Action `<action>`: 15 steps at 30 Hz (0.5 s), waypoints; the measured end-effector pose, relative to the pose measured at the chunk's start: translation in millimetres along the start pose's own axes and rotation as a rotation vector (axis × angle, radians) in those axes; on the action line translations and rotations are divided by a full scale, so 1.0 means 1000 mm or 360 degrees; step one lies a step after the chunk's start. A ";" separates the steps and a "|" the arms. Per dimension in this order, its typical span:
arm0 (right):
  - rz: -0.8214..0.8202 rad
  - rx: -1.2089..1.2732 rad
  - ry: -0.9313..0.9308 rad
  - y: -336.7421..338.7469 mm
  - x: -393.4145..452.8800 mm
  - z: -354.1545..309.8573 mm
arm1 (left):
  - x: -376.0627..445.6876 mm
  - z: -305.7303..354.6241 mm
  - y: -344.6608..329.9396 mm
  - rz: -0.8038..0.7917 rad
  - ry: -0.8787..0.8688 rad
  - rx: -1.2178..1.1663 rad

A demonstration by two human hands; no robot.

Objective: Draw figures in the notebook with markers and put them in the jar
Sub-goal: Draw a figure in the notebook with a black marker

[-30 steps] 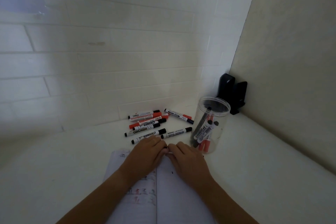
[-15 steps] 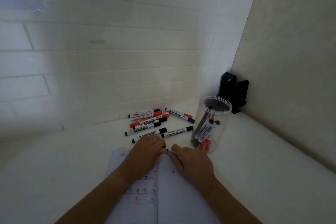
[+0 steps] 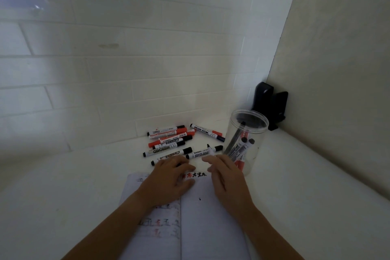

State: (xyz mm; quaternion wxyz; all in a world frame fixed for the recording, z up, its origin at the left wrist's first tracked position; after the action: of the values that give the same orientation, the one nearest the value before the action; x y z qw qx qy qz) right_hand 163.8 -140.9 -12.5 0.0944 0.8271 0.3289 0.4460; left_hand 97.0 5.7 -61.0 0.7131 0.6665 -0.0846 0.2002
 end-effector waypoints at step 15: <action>0.0017 0.0585 -0.0534 -0.003 -0.001 0.034 | -0.003 -0.003 -0.015 -0.0280 0.0005 0.0017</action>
State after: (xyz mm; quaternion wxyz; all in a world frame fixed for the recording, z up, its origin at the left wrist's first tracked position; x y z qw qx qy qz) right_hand 189.4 -135.0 -34.3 -0.0065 0.8945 0.3798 0.2356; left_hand 99.8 7.3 -75.8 0.7245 0.6749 -0.0236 0.1384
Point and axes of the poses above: each hand's wrist, its own x-axis towards the middle knuckle, its own y-axis out of the back of the hand, z = x × y, the point moved 10 cm from there along x, towards the middle knuckle, and after that the axes turned 14 degrees about x, right-handed, at the moved point
